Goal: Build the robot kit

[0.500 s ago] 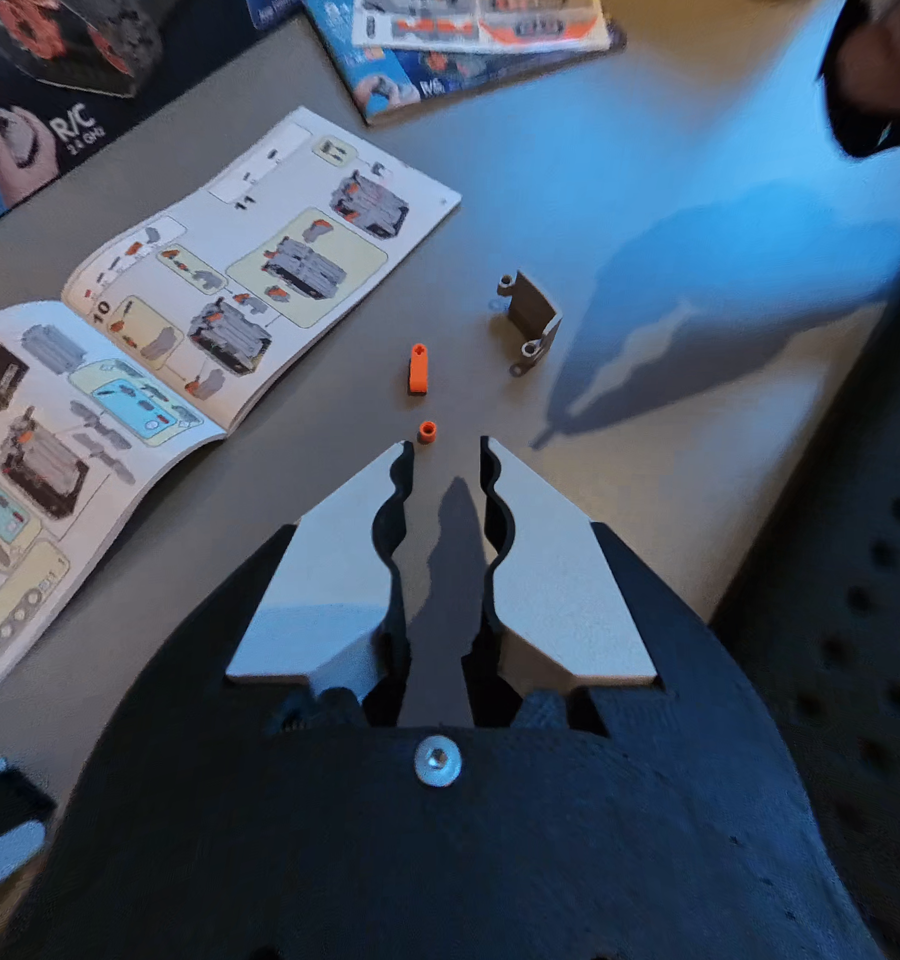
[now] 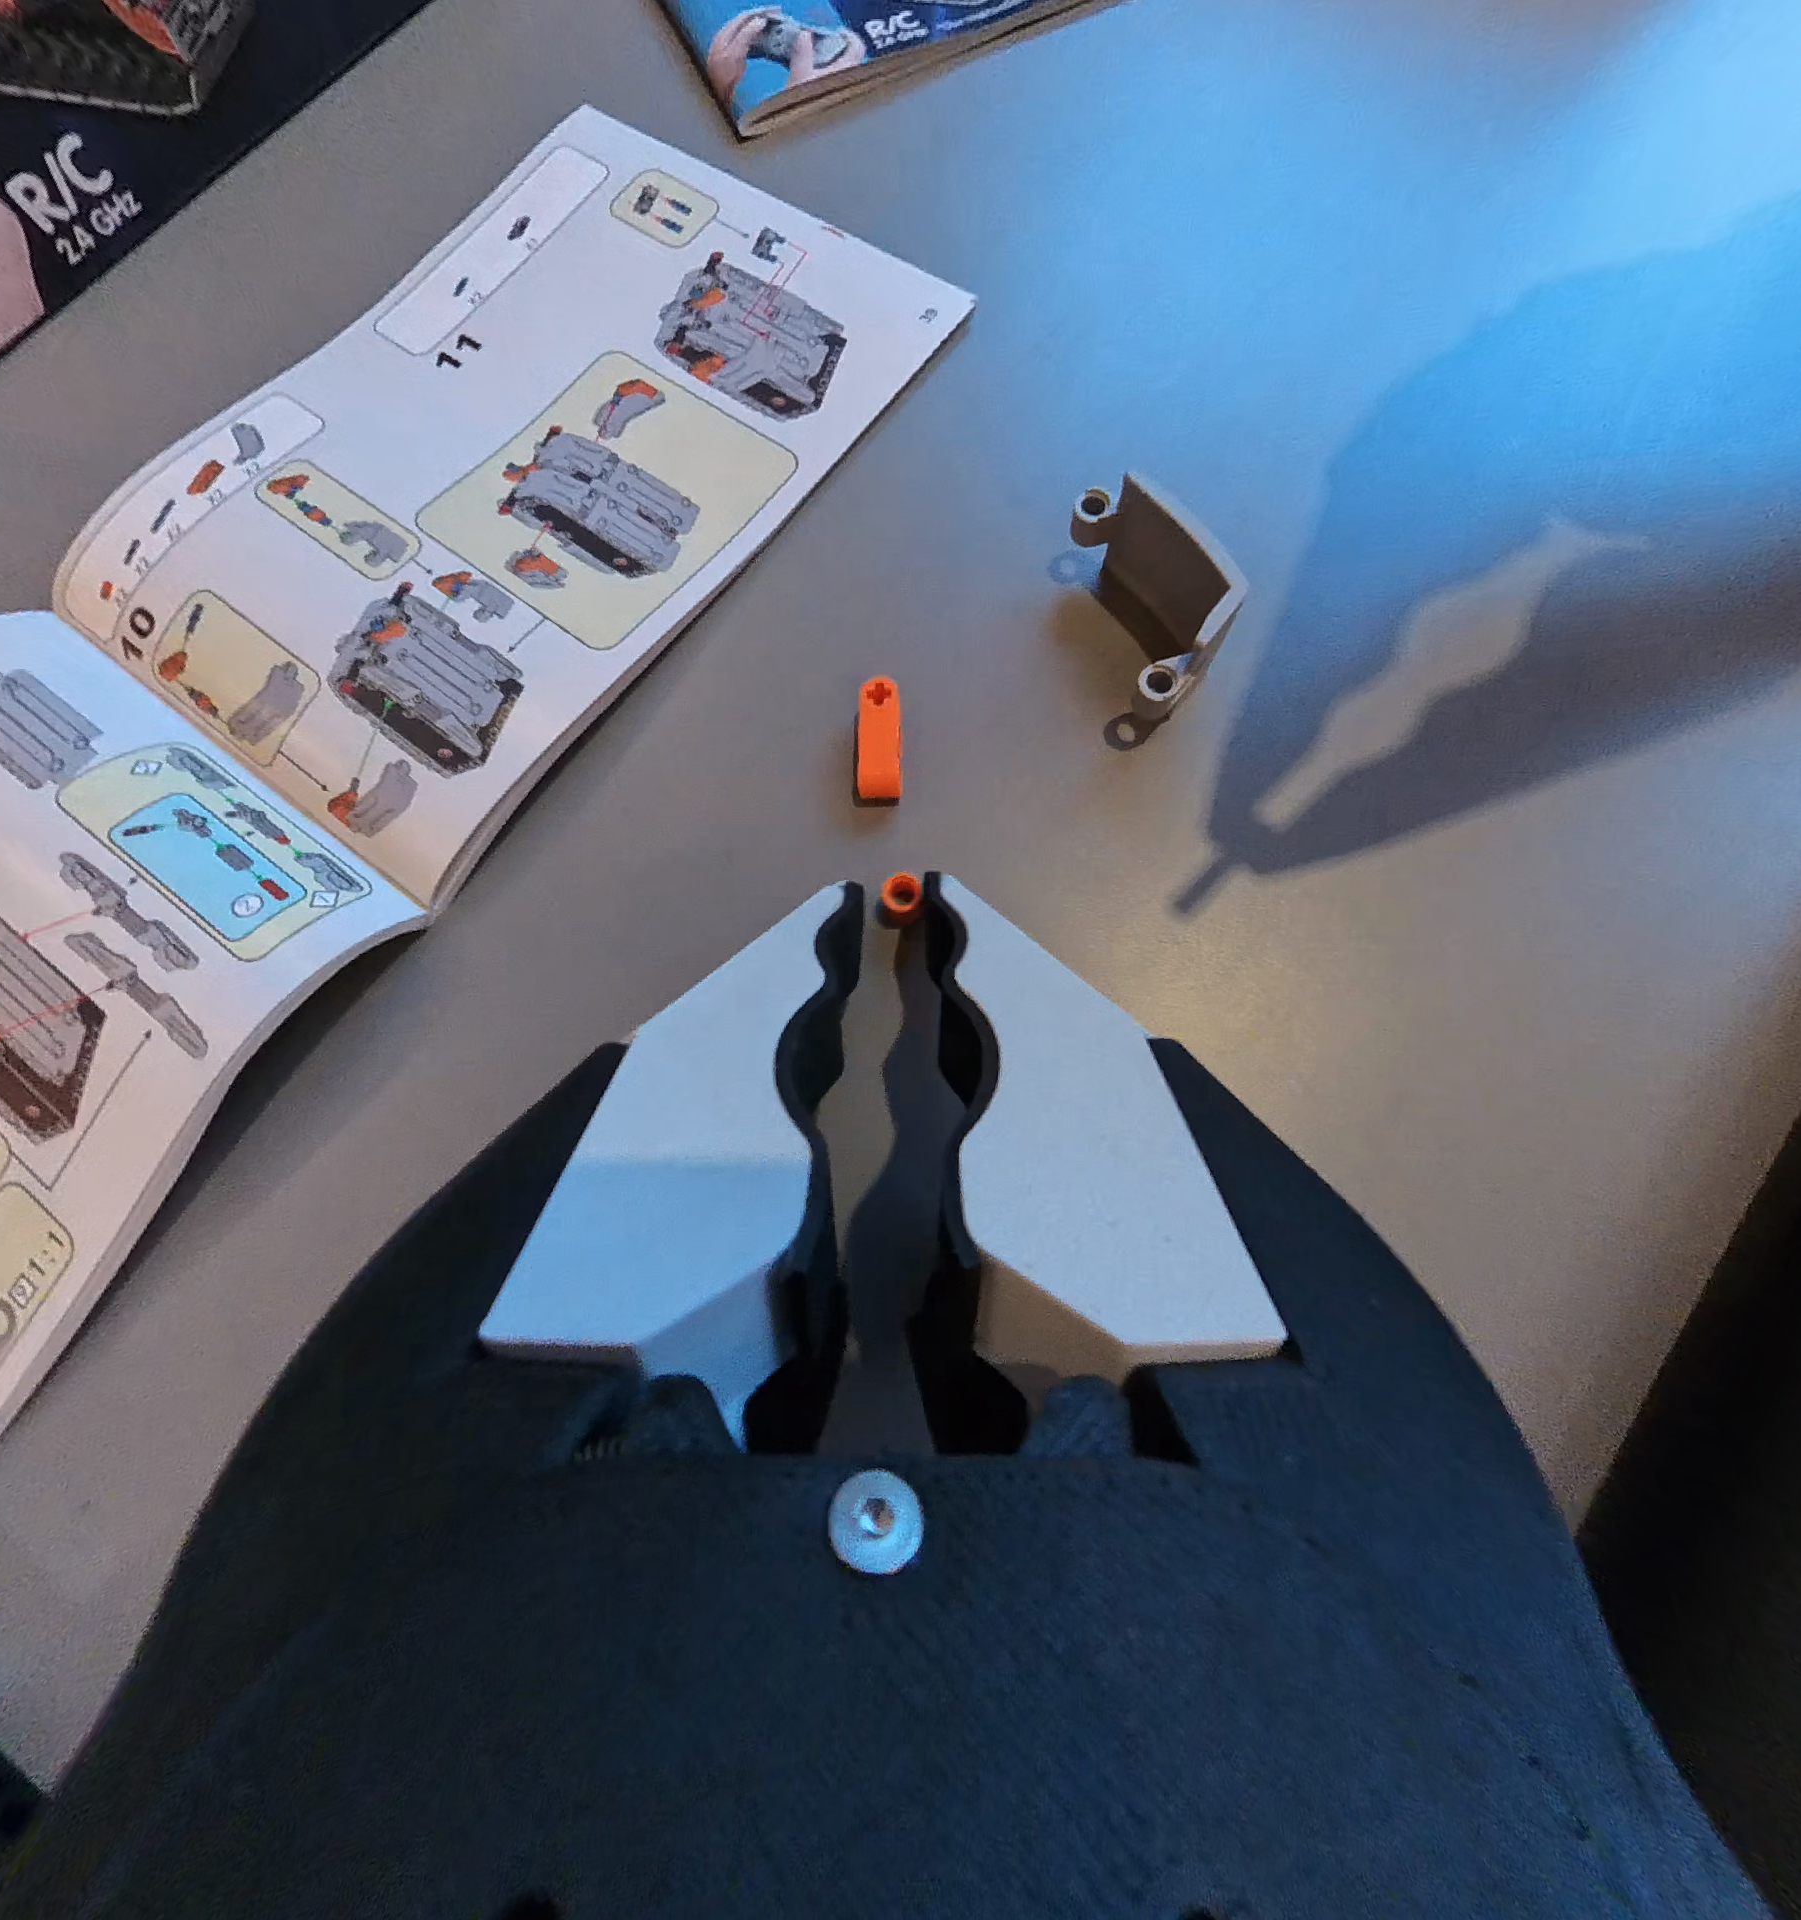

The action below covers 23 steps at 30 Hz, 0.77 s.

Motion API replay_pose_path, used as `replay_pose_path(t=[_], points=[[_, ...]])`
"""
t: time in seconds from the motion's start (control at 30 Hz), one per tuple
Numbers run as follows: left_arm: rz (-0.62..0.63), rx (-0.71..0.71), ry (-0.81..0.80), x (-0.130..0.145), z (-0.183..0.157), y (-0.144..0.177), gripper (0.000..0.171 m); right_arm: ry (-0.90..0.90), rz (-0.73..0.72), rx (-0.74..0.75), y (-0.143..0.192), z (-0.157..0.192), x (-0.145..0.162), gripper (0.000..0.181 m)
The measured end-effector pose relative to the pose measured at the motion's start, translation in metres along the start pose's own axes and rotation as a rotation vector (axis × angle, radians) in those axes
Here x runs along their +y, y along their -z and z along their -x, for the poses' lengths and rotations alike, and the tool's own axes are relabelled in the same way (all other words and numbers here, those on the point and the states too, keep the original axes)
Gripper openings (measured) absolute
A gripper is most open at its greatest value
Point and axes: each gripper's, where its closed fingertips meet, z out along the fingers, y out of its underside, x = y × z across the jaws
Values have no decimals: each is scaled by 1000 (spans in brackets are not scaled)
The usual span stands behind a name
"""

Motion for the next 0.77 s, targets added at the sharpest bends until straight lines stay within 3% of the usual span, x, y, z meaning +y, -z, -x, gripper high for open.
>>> replay_pose_path(t=[0.17, 0.3, 0.37, 0.57, 0.63, 0.77], points=[[-5, -33, -117, -6, -2, 14, 6, -11, 100, 41, -4, -7, 19, 4], [-210, -122, -271, -56, -22, 64, 5, 11, 174, 43, -10, -6, 34, 4], [-330, -112, -266, -83, -37, 93, 5, 4, 170, 20, -13, -1, 34, 4], [-681, 154, -27, -126, -75, 157, 5, -93, -28, -50, -6, 7, -2, 4], [-794, 317, 103, -138, -82, 175, 5, -96, -93, -63, -2, 7, -15, 4], [-998, 670, 307, -175, -80, 222, 4, 115, -185, -67, 0, 16, -69, 4]])
